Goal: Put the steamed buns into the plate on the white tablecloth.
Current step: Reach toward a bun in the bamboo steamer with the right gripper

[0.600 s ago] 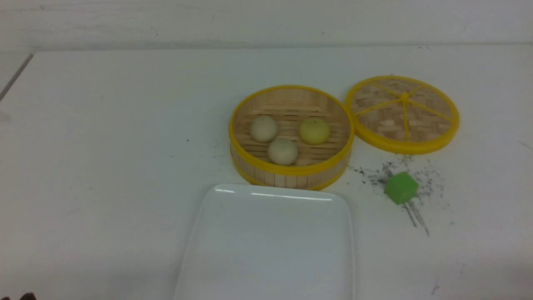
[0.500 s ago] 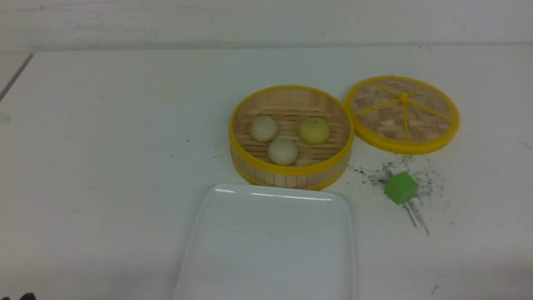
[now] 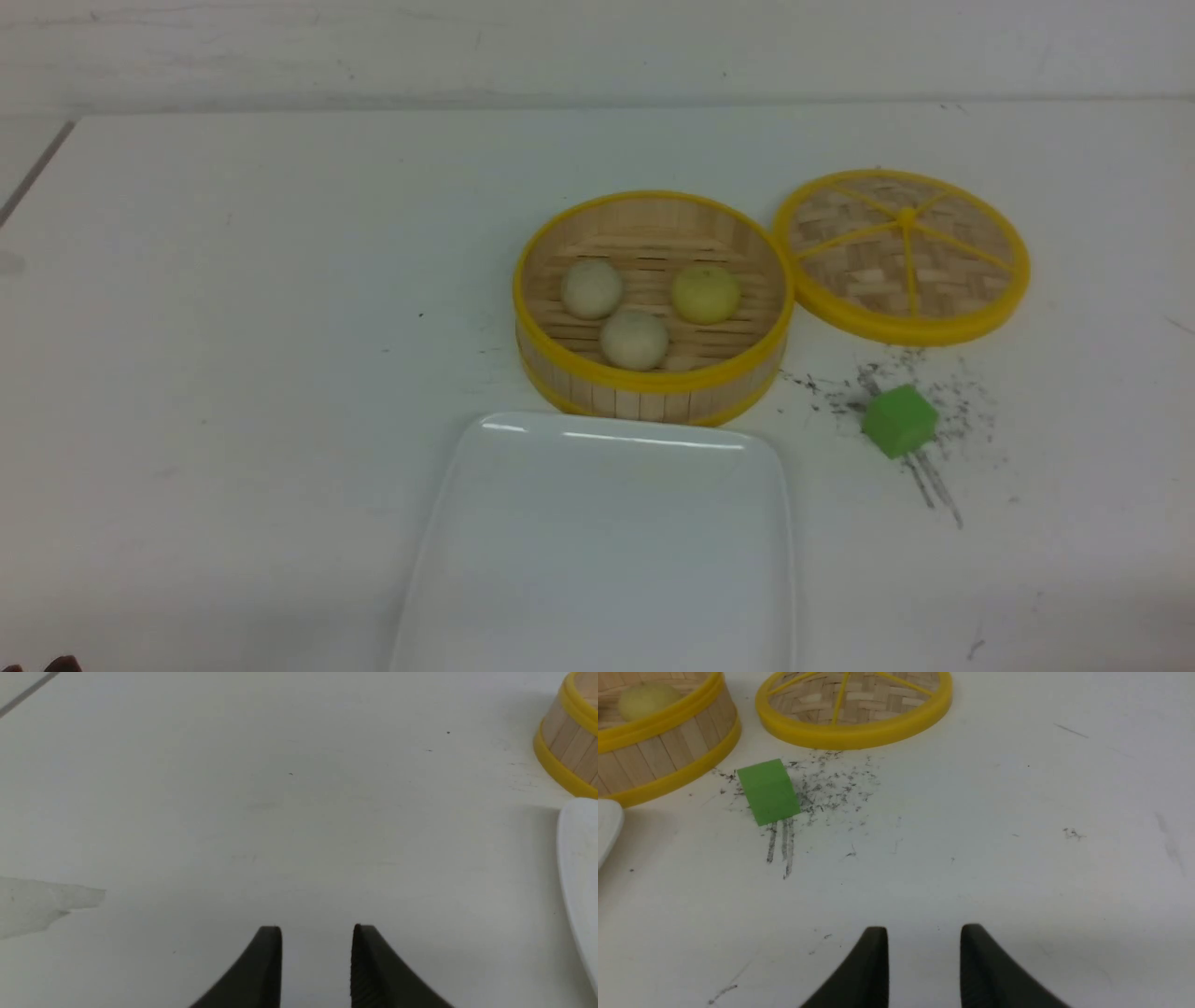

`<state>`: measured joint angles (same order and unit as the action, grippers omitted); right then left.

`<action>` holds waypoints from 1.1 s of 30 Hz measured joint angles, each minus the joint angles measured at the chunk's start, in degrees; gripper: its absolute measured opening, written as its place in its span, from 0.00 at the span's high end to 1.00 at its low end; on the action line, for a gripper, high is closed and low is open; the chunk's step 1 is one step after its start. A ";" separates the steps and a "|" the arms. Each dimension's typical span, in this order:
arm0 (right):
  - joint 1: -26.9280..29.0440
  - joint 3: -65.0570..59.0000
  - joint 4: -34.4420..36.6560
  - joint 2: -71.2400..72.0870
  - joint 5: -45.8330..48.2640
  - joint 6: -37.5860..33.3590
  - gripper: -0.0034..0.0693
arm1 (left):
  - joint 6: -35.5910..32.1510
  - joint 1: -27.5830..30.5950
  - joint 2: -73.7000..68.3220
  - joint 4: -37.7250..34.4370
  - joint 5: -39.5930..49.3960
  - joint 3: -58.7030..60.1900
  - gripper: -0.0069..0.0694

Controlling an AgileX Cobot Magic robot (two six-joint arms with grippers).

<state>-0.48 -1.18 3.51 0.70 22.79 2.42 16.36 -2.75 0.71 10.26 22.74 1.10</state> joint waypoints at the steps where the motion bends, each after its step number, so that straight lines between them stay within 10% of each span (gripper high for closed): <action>1: 0.00 0.00 0.00 0.00 0.00 0.00 0.62 | 0.00 0.00 0.00 0.00 0.00 0.00 0.59; 21: 0.00 0.00 1.19 0.00 -0.23 0.99 0.62 | 1.29 0.00 0.00 -1.01 -0.56 0.06 0.59; 33: 0.00 -0.28 40.88 0.00 -1.67 26.57 0.62 | 31.23 0.00 0.00 -35.20 -19.55 0.56 0.59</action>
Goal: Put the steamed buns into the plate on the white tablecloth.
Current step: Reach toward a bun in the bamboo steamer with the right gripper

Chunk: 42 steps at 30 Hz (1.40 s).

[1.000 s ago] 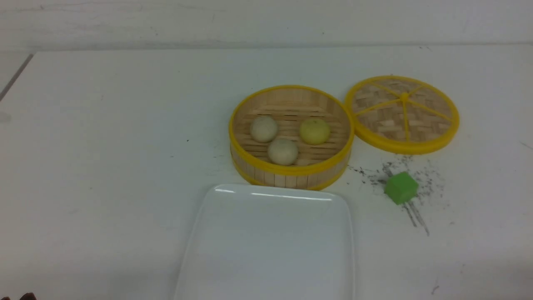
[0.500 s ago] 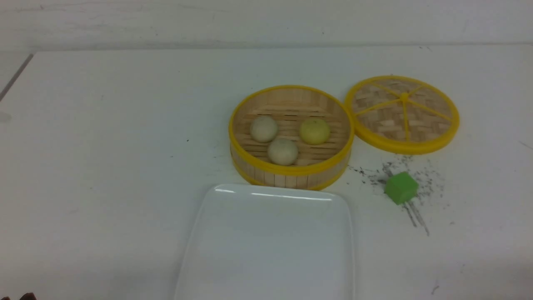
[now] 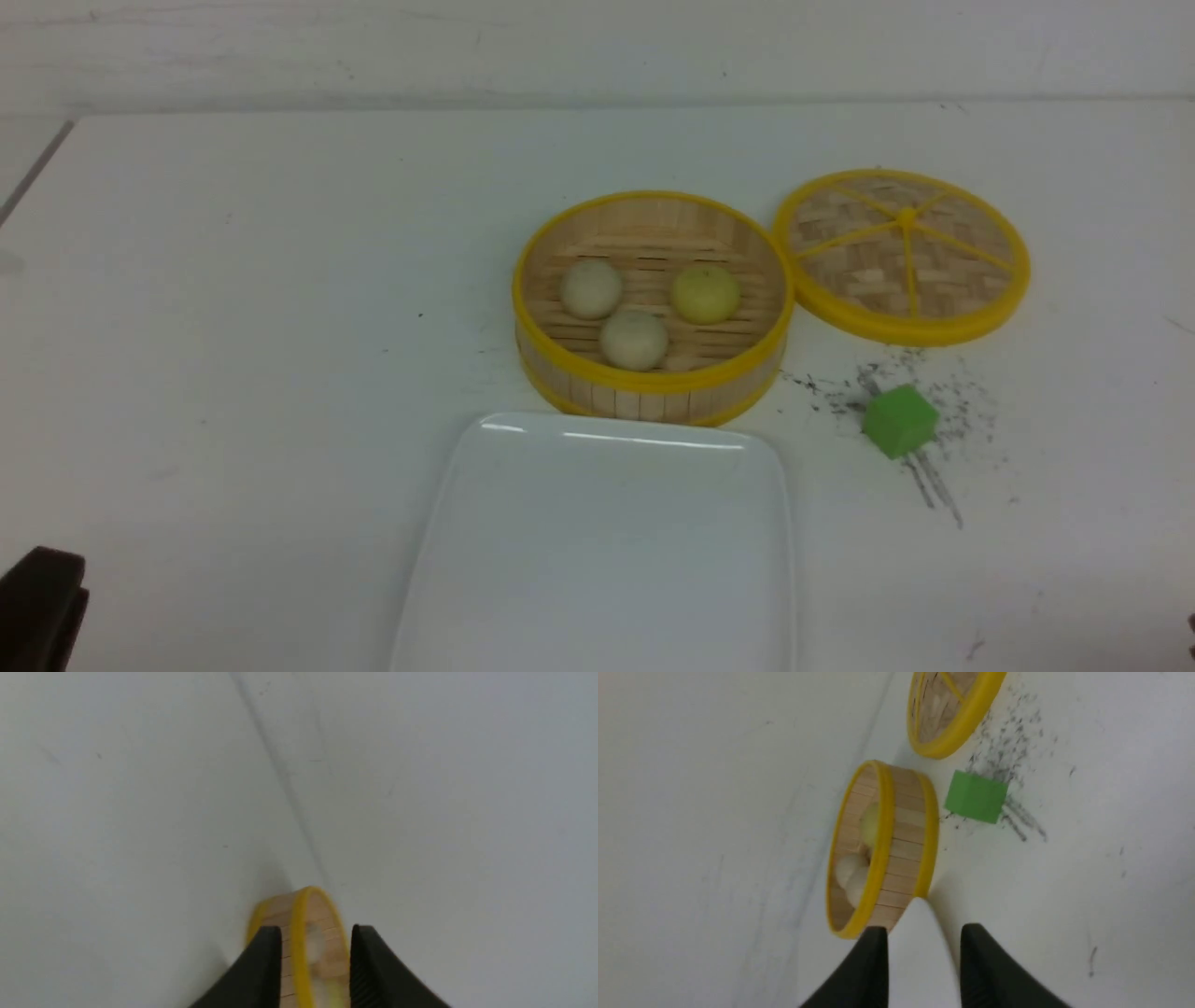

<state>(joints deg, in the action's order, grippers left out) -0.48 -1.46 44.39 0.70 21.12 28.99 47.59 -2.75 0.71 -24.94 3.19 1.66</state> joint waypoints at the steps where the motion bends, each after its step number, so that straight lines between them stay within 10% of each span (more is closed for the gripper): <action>1: 0.00 0.00 0.78 0.00 -0.06 0.08 0.62 | 0.40 0.00 0.00 -0.92 -0.49 0.00 0.59; 9: 0.00 0.00 2.59 0.00 1.90 -1.52 0.63 | 1.91 0.00 0.00 -2.58 -2.56 0.00 0.59; 17: 0.00 11.47 1.55 -0.60 0.28 -24.07 0.92 | -4.69 -0.13 -0.15 9.16 3.94 -16.64 0.77; 22: 0.00 26.08 -9.02 -11.94 13.32 -36.36 0.96 | -11.28 -0.25 -11.28 17.22 27.39 -32.66 0.91; 30: 0.00 35.50 -24.93 -40.42 41.47 -26.92 0.95 | -23.33 -0.25 -36.41 16.94 60.38 -38.81 0.91; 42: -0.94 47.00 3.14 -68.67 38.07 -55.59 0.92 | -38.06 -0.25 -53.59 4.20 53.96 -39.02 0.90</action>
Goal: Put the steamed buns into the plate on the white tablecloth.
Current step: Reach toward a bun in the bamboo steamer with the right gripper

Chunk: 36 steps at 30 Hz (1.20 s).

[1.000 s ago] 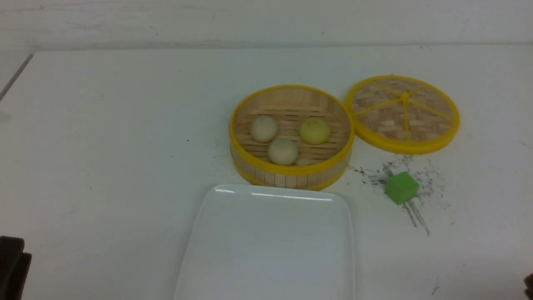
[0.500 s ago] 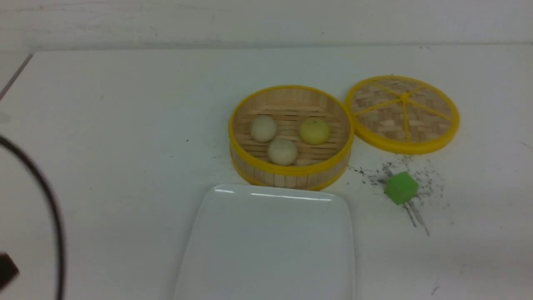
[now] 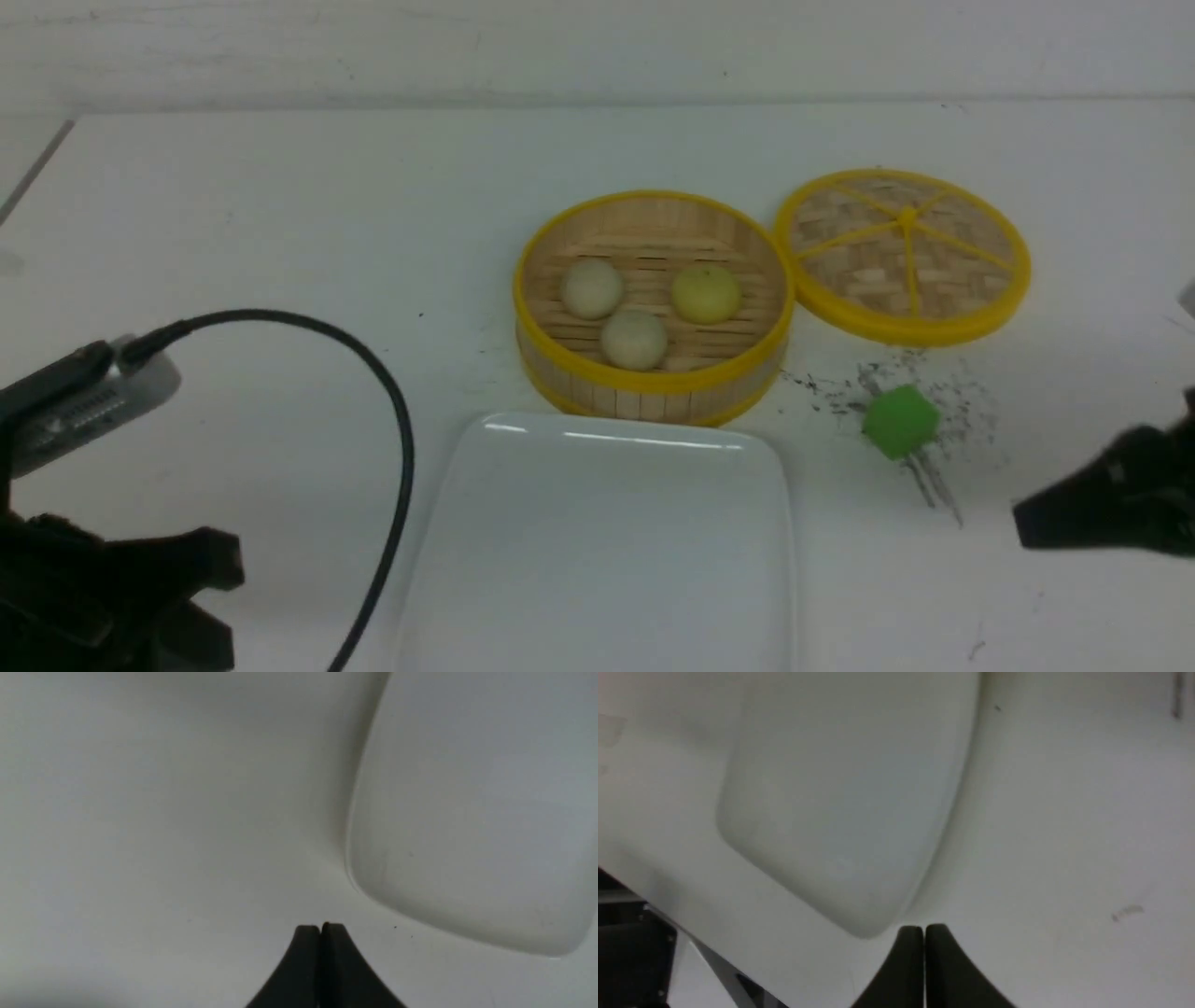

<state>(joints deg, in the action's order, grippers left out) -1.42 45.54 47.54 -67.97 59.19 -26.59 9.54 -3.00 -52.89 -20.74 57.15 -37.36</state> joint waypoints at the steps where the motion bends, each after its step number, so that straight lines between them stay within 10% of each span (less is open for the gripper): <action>1: -0.78 2.01 0.32 -2.15 0.00 -0.46 0.92 | -0.24 0.00 -0.35 -0.31 -0.42 0.00 0.89; 9: -14.15 22.64 -11.63 -22.43 -1.66 6.21 0.87 | -0.44 -0.07 -0.47 -0.50 -2.98 0.00 0.88; 17: -21.15 48.28 -33.56 -41.87 -5.76 18.37 0.59 | -0.44 -0.07 -0.47 -0.45 -3.22 0.00 0.86; 24: -21.32 61.12 -37.04 -54.13 -10.42 21.18 0.37 | -0.44 -0.07 -0.47 -0.45 -3.34 0.00 0.85; 31: -21.32 63.09 -36.80 -60.58 -15.70 21.18 0.34 | -0.44 -0.07 -0.47 -0.45 -4.72 0.00 0.84; 36: -21.38 63.58 -36.20 -62.30 -16.32 21.18 0.55 | -0.44 -0.07 -0.47 -0.45 -6.67 0.00 0.83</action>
<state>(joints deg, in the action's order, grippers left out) -22.80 109.12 11.34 -130.27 42.86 -5.41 9.10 -3.07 -53.36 -21.18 50.48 -37.36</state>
